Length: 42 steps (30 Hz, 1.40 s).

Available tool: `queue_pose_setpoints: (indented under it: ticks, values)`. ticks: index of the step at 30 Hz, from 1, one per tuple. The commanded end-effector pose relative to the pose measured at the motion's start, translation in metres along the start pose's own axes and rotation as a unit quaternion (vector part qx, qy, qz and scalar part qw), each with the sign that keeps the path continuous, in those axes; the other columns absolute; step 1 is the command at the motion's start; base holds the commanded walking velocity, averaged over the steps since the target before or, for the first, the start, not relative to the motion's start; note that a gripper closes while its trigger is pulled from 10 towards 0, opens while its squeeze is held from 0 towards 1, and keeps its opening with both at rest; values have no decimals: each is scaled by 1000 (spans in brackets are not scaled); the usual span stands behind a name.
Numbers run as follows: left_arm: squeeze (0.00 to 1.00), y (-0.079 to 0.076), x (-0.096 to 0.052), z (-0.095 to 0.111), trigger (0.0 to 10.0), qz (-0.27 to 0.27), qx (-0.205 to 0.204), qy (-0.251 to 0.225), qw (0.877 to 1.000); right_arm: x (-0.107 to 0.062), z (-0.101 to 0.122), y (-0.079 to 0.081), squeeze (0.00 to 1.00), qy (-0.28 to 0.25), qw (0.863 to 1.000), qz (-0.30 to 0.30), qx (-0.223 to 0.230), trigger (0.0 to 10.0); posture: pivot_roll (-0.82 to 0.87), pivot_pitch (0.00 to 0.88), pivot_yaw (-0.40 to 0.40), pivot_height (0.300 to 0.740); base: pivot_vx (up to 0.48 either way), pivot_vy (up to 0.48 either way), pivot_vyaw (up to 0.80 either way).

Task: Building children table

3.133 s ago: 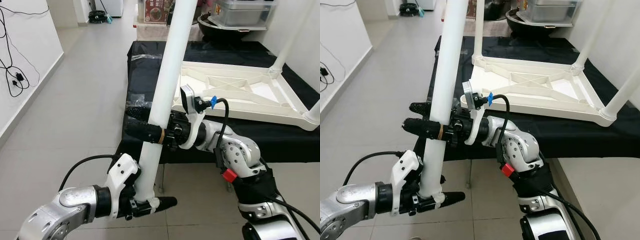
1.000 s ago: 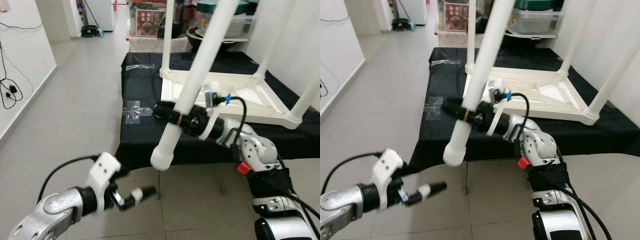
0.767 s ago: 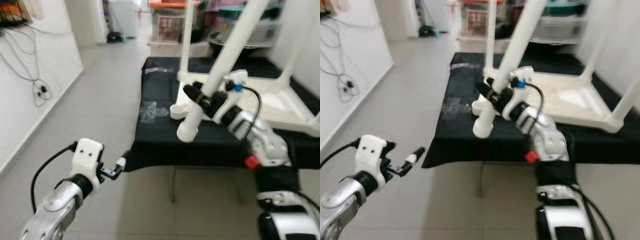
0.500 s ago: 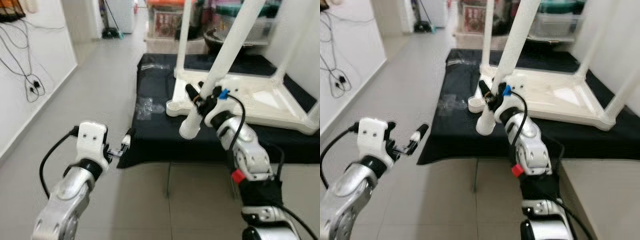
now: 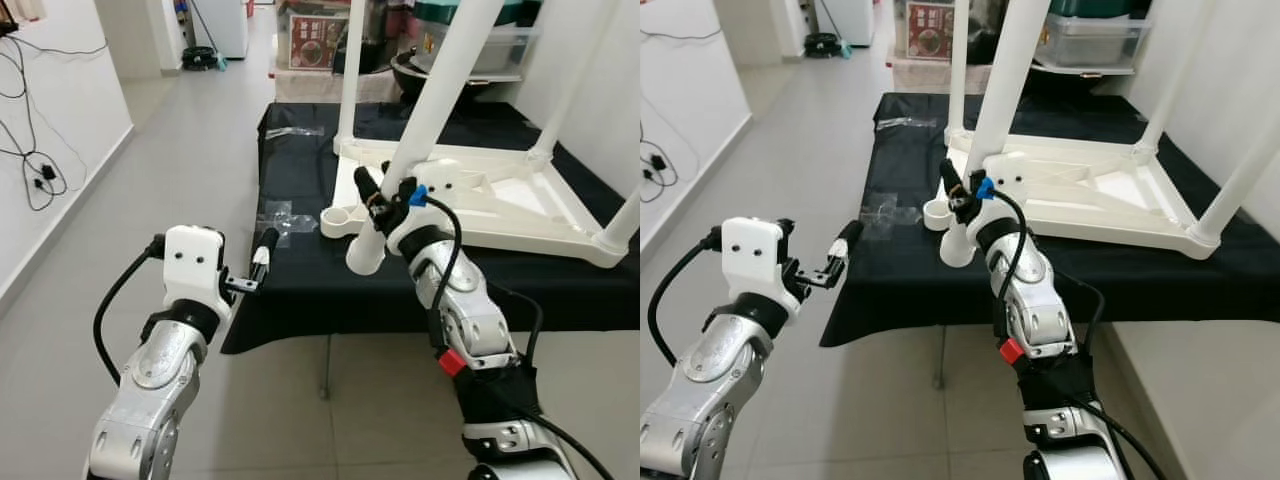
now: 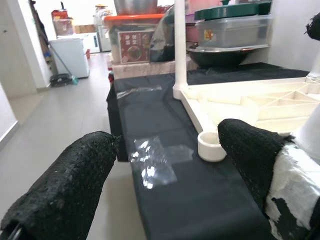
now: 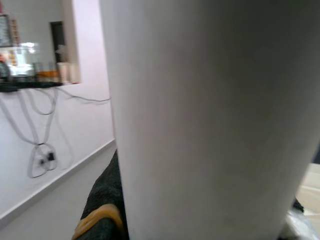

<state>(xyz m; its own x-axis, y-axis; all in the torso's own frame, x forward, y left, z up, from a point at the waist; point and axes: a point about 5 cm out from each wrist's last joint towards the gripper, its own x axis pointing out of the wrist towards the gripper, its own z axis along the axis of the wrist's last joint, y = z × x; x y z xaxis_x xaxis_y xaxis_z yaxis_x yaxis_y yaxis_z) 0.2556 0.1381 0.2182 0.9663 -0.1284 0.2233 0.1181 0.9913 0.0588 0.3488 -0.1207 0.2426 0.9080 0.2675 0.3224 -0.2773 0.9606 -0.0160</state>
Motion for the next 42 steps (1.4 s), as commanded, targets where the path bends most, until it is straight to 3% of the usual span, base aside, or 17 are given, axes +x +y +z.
queue_pose_setpoints:
  ticks: [1, 4, 10, 19, 33, 38, 40, 42]
  values:
    - [0, 1, 1, -3, 10000, 9, 8, 5, 1000, 5, 12, 0, 0, -27, 1000, -9, -1, 10000, 130, 54, -56, 740, 412, 0, 0]
    - [0, 2, 2, -2, 10000, 16, 14, 3, 1000, 13, 31, 2, 0, -61, 998, -8, 8, 10000, 129, 60, -59, 740, 457, 0, 0]
    - [0, 3, 3, -3, 10000, 24, 12, 4, 1000, 19, 46, 6, 0, -90, 996, 0, 14, 10000, 131, 62, -60, 740, 480, 0, 0]
    - [0, 2, 4, -5, 10000, 25, 14, 7, 1000, 17, 36, 5, 0, -76, 997, 1, 11, 10000, 133, 66, -67, 740, 405, 0, 0]
    - [0, 6, 3, -7, 10000, 48, 12, 13, 999, 19, 28, 1, 0, -55, 998, 12, 13, 10000, 128, 78, -72, 740, 0, 0, 0]
    - [0, 0, -1, -12, 10000, 30, 7, 27, 999, 24, 20, 1, 0, -11, 997, 76, 33, 10000, 125, 85, -74, 740, 0, 0, 0]
    - [0, -5, -5, -17, 10000, 5, 11, 38, 999, 25, 16, -2, 0, 4, 993, 107, 47, 10000, 123, 89, -74, 740, 0, 0, 0]
    - [0, -17, -17, -27, 10000, -53, 4, 64, 997, 26, 14, -7, 0, 25, 980, 180, 78, 10000, 129, 101, -77, 740, 0, 0, 0]
